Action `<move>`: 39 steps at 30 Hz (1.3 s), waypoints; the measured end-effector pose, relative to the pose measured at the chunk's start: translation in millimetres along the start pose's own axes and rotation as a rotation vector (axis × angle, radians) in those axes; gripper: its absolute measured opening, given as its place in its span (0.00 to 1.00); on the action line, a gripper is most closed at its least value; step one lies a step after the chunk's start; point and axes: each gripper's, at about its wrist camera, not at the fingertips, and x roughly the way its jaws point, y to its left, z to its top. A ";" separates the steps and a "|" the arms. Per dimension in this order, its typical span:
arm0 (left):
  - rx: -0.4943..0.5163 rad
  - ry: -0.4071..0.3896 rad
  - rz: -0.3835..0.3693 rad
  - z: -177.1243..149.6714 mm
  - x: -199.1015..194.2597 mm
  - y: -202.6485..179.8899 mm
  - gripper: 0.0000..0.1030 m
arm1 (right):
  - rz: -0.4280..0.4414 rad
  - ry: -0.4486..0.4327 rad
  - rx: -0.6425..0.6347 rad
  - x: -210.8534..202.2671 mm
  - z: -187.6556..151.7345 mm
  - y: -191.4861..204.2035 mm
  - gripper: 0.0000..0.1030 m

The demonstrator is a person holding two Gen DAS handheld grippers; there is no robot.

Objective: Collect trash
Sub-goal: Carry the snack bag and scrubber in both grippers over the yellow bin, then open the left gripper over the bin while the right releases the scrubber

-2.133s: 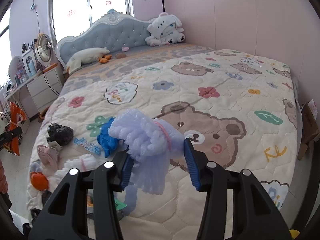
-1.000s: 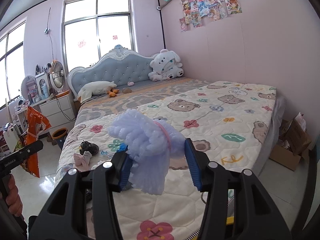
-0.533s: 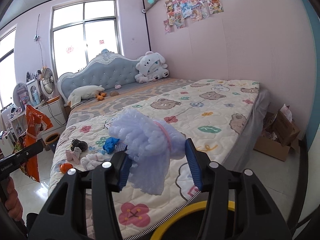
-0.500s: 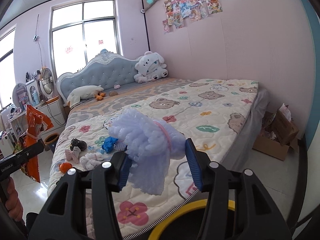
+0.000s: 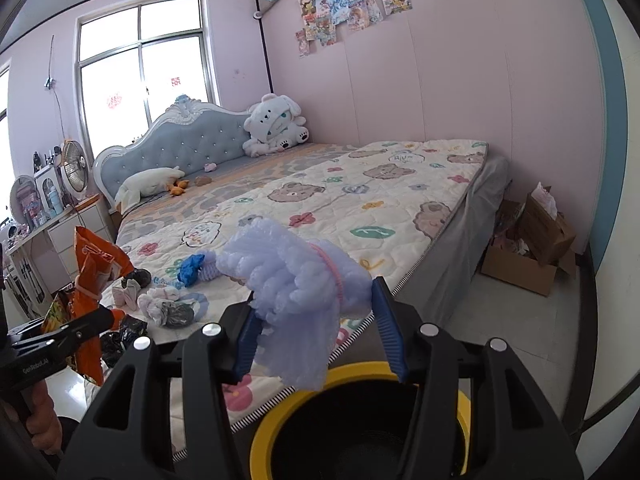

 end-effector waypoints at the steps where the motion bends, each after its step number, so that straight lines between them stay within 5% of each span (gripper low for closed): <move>1: 0.010 0.010 -0.003 -1.5 2.7 -3.7 0.35 | -0.006 0.003 0.001 -1.1 -1.9 -2.9 0.48; 16: 0.100 0.210 -0.116 -37.0 55.7 -64.9 0.35 | -0.018 0.080 0.092 -15.9 -46.4 -65.8 0.49; 31: 0.119 0.273 -0.140 -52.7 77.3 -80.4 0.38 | 0.027 0.163 0.153 2.8 -69.6 -85.8 0.54; 39: 0.103 0.255 -0.150 -51.1 73.8 -75.1 0.62 | 0.008 0.164 0.174 5.8 -69.5 -90.4 0.63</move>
